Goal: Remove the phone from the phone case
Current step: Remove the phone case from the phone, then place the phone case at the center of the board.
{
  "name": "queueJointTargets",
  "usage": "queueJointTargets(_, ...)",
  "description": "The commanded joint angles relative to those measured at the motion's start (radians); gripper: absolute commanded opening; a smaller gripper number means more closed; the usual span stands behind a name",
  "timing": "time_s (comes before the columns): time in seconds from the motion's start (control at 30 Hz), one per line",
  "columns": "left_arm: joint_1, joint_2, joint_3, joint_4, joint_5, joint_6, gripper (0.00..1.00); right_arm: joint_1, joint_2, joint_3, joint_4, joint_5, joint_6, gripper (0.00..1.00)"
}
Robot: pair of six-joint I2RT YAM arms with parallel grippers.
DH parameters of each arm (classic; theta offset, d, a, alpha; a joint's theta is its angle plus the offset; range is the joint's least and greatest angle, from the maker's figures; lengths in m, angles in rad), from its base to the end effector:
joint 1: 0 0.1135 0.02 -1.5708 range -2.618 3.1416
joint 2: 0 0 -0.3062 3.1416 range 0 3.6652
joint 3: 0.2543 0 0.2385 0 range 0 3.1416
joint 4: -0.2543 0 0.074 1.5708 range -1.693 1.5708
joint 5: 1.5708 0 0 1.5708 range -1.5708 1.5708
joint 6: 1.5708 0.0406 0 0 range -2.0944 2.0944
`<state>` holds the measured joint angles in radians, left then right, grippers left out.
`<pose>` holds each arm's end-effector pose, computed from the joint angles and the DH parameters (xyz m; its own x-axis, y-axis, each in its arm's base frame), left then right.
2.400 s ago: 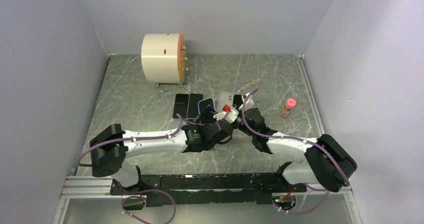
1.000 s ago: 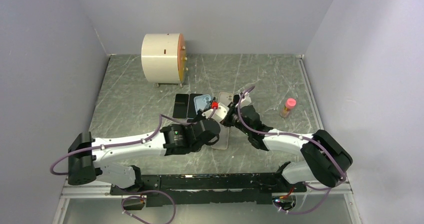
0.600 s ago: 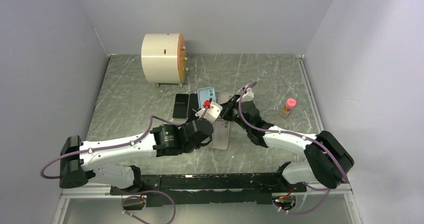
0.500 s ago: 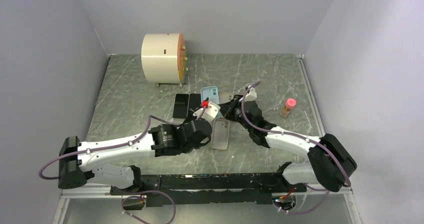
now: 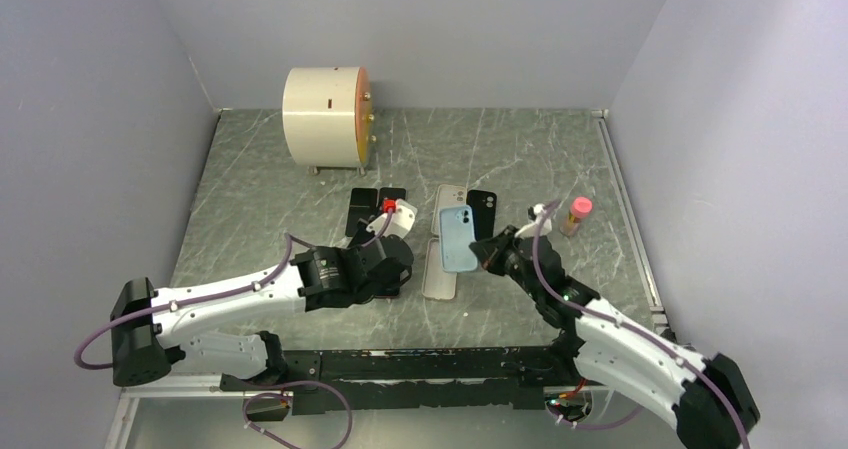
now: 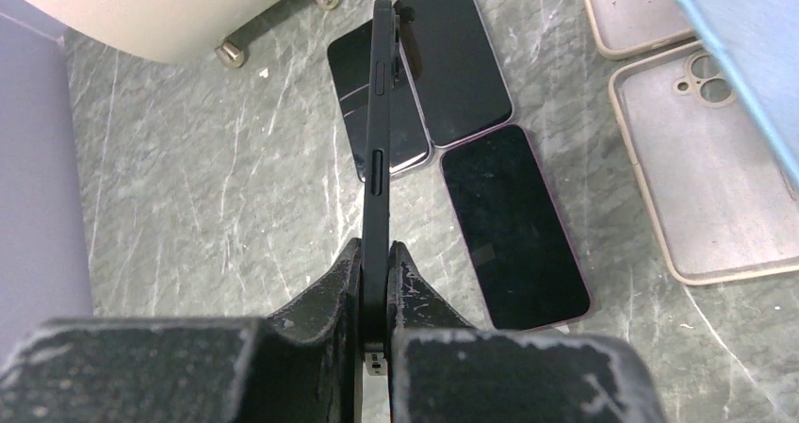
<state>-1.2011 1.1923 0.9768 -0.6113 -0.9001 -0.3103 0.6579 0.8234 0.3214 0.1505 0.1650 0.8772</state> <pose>0.1064 -0.1865 0.3343 -0.3716 0.4337 -0.8209 0.2882 0.8944 0.3421 0.1229 0.0865 0.2403 -0.5441 0.5381 -0.6437 -0.0981 0.7212 0.6858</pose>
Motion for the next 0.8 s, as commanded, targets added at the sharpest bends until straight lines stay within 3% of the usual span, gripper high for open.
queueJointTargets(0.0,0.024,-0.044,-0.010,0.054,-0.016,-0.032,0.03,-0.001,-0.158,-0.073,-0.229,0.047,0.071,0.00)
queueJointTargets(0.2,0.037,-0.044,-0.024,0.041,-0.003,-0.056,0.03,0.000,-0.313,-0.107,-0.419,0.078,0.123,0.00)
queueJointTargets(0.37,0.038,-0.051,-0.038,0.009,-0.001,-0.093,0.03,0.000,-0.337,-0.127,-0.479,0.094,0.153,0.00)
queueJointTargets(0.77,0.040,-0.040,-0.035,-0.102,-0.011,-0.202,0.03,-0.001,-0.211,-0.225,-0.272,0.091,0.214,0.00)
